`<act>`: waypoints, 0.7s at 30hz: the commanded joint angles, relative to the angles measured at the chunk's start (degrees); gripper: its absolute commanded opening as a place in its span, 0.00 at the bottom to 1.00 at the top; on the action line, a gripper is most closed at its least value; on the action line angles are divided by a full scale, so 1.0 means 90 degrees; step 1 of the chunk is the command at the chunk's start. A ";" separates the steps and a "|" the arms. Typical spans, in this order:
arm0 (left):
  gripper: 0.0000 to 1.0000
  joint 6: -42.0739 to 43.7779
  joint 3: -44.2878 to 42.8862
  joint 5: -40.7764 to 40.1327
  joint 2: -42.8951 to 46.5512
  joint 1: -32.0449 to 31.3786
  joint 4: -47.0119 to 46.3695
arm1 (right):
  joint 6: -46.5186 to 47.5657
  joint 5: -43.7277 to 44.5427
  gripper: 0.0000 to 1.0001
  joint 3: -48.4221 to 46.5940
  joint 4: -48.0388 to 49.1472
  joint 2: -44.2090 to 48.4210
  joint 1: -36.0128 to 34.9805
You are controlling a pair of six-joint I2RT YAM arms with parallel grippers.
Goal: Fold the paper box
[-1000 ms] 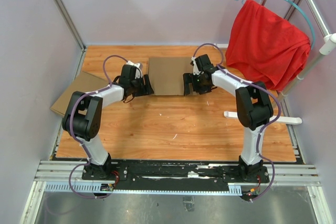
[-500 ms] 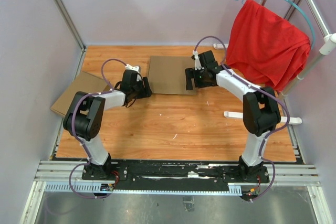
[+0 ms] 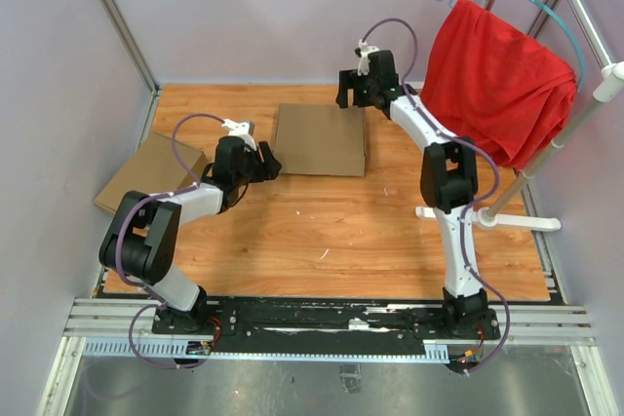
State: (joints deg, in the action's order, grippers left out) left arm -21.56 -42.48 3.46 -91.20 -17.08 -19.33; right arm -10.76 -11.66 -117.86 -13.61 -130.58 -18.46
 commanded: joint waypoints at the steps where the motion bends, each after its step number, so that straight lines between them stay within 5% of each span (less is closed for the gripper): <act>1: 0.62 -0.0196 0.0472 0.0532 0.0272 -0.0035 -0.1229 | -0.0399 0.0005 0.83 -0.1073 0.0694 -0.1192 0.0098; 8: 0.62 -0.0037 0.0830 0.0600 0.0376 -0.0042 -0.1536 | -0.1359 -0.0677 0.79 -0.3172 0.0780 -0.2800 0.0345; 14: 0.61 -0.0021 0.0804 0.0451 0.0085 -0.0055 -0.1679 | -0.1307 -0.1233 0.80 -0.2872 0.0931 -0.2688 0.0432; 21: 0.72 -0.0754 0.0607 -0.1951 0.0155 0.0035 -0.2216 | -0.1450 -0.1020 0.84 -0.2141 0.0818 -0.2183 0.0674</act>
State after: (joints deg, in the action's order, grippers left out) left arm -24.67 -35.20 0.14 -90.37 -17.34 -32.53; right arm -22.39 -21.63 -142.58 -7.14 -155.06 -14.22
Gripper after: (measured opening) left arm 0.686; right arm 0.809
